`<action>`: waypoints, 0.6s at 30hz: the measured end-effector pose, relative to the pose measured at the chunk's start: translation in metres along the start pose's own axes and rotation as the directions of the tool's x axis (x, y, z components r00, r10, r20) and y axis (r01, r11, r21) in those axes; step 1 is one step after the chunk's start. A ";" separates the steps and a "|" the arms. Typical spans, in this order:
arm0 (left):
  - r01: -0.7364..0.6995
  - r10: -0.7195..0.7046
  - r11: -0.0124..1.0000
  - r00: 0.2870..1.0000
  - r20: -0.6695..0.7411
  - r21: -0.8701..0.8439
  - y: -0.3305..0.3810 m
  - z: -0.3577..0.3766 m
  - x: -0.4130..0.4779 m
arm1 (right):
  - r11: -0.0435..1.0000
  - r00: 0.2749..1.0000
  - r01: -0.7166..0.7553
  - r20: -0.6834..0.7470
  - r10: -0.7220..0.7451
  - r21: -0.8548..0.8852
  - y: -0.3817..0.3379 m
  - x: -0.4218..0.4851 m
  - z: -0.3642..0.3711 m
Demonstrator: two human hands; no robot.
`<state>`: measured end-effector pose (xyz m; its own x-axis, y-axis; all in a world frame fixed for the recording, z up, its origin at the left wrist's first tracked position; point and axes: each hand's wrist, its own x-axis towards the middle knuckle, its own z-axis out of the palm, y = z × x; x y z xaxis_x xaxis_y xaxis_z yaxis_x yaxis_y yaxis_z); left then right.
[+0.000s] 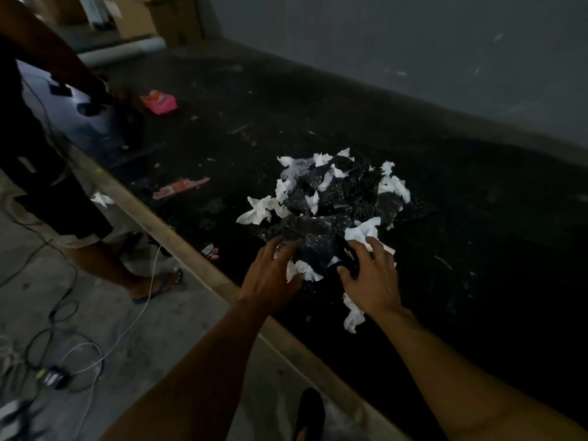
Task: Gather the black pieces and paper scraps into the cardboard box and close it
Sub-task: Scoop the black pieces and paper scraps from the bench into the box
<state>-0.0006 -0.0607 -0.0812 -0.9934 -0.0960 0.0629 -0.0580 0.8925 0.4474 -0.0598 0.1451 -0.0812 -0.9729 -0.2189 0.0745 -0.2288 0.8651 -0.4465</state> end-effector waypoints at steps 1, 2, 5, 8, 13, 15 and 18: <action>-0.017 0.017 1.000 0.999 0.029 0.020 -0.004 0.004 0.007 | 1.000 1.000 0.011 0.008 -0.011 -0.015 0.004 0.005 0.006; -0.045 0.043 0.998 0.998 0.053 0.039 -0.006 0.007 0.013 | 0.999 0.999 0.031 0.010 -0.031 -0.037 0.008 0.009 0.012; -0.126 0.112 0.987 0.985 0.135 0.104 -0.013 0.019 0.028 | 0.992 0.999 0.043 0.033 -0.039 -0.121 0.018 0.019 0.025; -0.202 0.172 0.970 0.963 0.206 0.134 -0.018 0.030 0.043 | 0.988 0.994 -0.036 0.095 0.051 -0.151 0.022 0.027 0.029; -0.249 0.208 0.963 0.931 0.300 0.105 -0.031 0.051 0.062 | 0.961 0.970 -0.138 0.162 0.179 -0.238 0.018 0.034 0.038; -0.313 0.304 0.949 0.937 0.176 0.026 -0.032 0.055 0.064 | 0.958 0.979 -0.126 0.122 0.162 -0.258 0.017 0.032 0.045; -0.368 0.367 0.930 0.930 -0.021 -0.024 -0.036 0.061 0.070 | 0.960 0.989 -0.135 0.023 0.145 -0.243 0.017 0.031 0.056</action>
<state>-0.0745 -0.0728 -0.1469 -0.9429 0.2293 0.2416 0.3139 0.8545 0.4140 -0.0917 0.1277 -0.1367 -0.9948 -0.1015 -0.0116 -0.0964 0.9703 -0.2219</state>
